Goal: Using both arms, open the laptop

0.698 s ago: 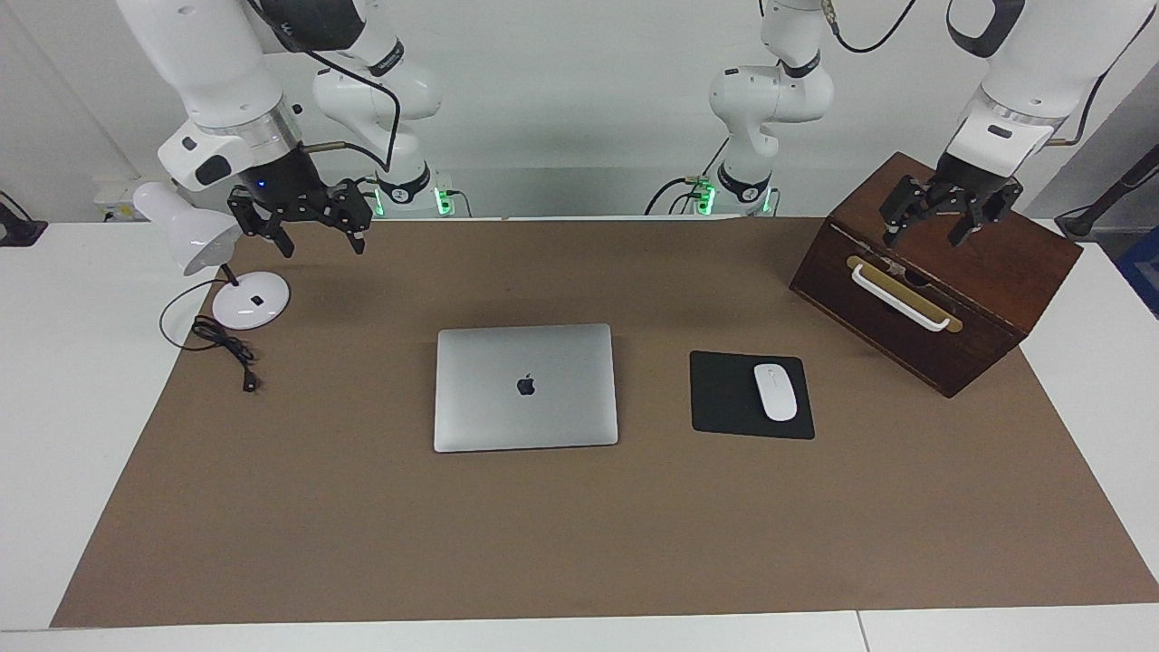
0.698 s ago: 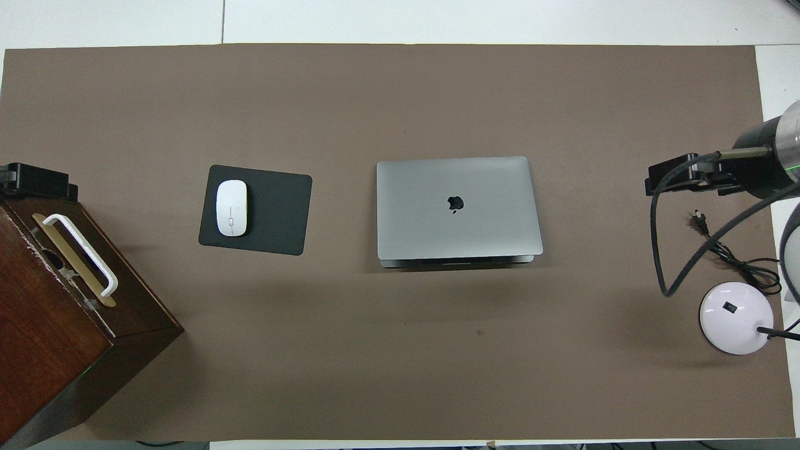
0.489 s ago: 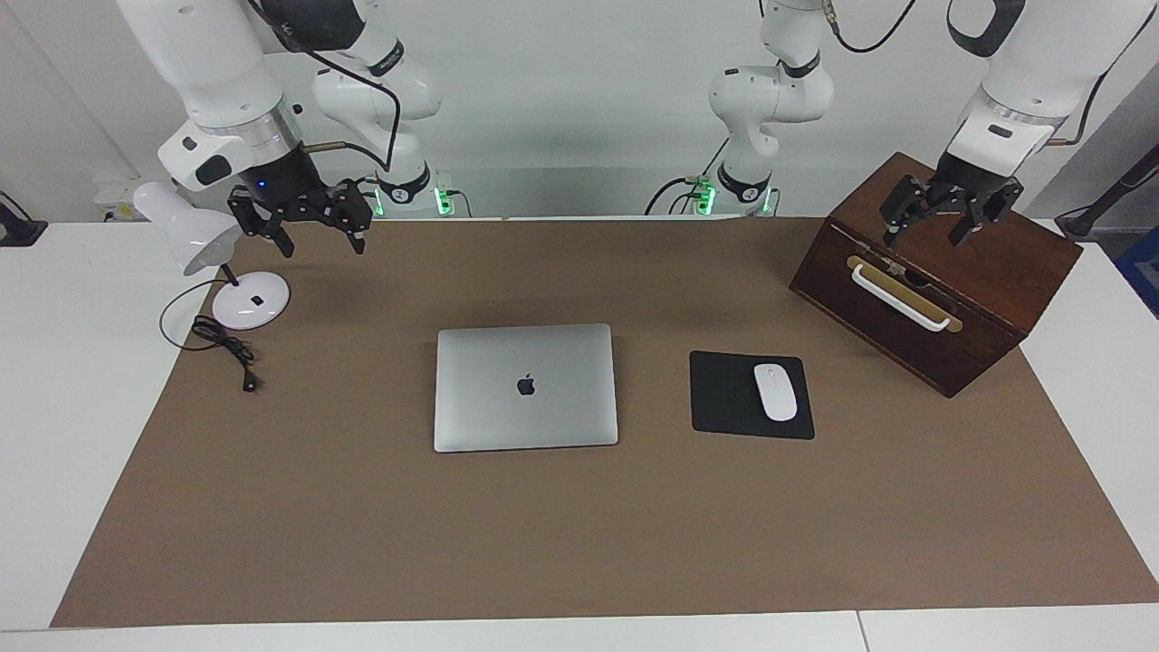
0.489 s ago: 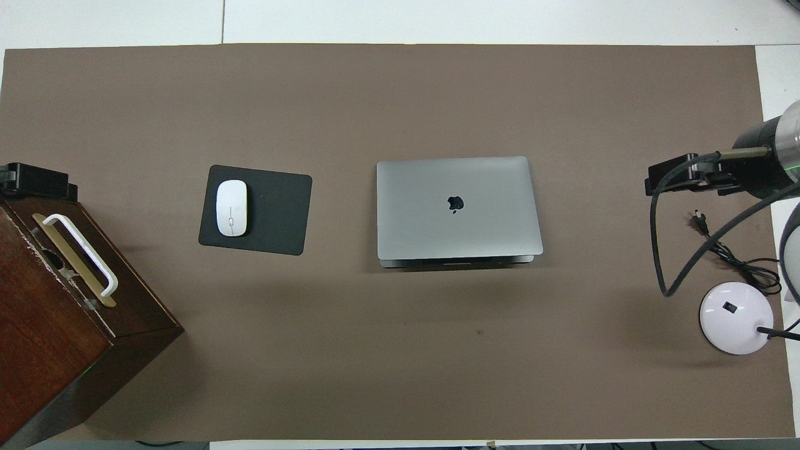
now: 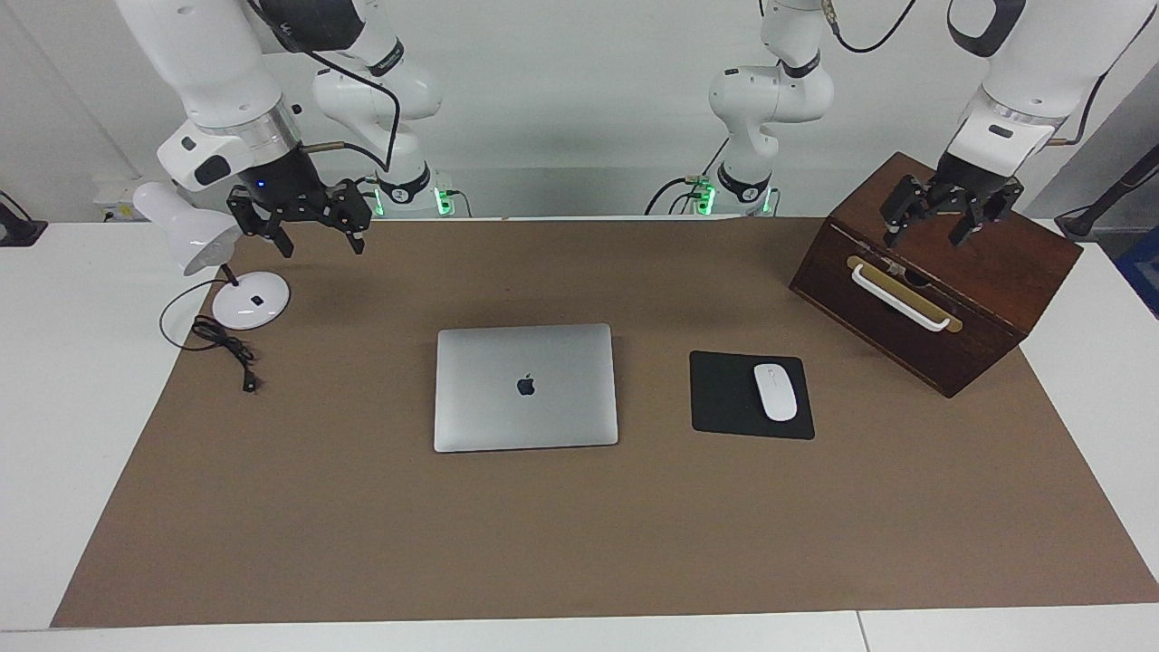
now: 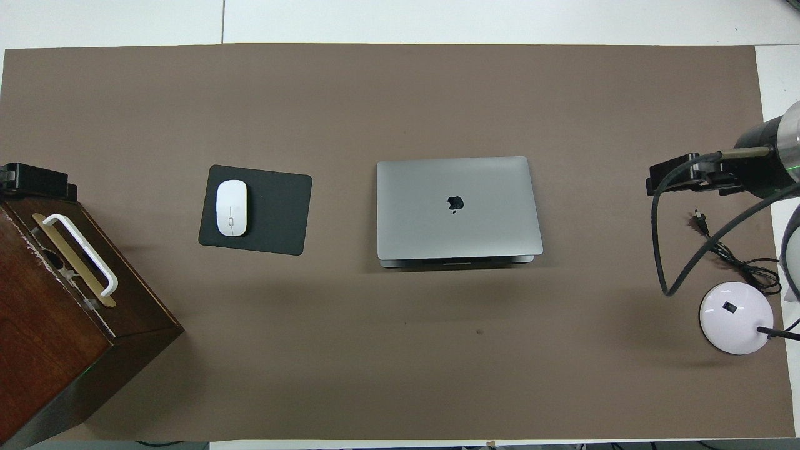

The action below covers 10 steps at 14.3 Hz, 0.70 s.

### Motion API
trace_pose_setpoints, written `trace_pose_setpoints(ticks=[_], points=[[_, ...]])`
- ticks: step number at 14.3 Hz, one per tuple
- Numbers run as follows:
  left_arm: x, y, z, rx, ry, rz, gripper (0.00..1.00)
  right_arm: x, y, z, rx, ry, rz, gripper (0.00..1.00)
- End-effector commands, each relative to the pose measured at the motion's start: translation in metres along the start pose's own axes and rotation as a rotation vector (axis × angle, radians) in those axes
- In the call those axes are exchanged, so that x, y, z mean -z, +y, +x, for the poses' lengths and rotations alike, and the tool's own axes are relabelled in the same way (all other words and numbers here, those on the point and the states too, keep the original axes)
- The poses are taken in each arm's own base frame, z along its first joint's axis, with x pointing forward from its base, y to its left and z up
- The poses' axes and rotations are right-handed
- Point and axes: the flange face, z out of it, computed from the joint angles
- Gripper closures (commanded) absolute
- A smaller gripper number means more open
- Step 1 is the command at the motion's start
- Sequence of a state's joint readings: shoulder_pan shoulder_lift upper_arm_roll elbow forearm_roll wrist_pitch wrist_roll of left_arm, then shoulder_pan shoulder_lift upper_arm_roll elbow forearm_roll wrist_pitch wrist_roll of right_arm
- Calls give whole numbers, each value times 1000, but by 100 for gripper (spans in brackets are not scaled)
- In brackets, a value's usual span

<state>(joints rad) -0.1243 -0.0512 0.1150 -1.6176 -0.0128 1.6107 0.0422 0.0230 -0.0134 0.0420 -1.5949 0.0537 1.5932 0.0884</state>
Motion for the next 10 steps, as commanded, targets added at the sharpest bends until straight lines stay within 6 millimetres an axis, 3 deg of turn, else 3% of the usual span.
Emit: trace_pose_setpoints(ticks=[1, 10], points=[[5, -3, -1, -7, -6, 11, 0, 0, 7, 0, 8, 7, 9, 0], [9, 3, -5, 11, -8, 15, 0, 6, 0, 7, 15, 70, 23, 0]])
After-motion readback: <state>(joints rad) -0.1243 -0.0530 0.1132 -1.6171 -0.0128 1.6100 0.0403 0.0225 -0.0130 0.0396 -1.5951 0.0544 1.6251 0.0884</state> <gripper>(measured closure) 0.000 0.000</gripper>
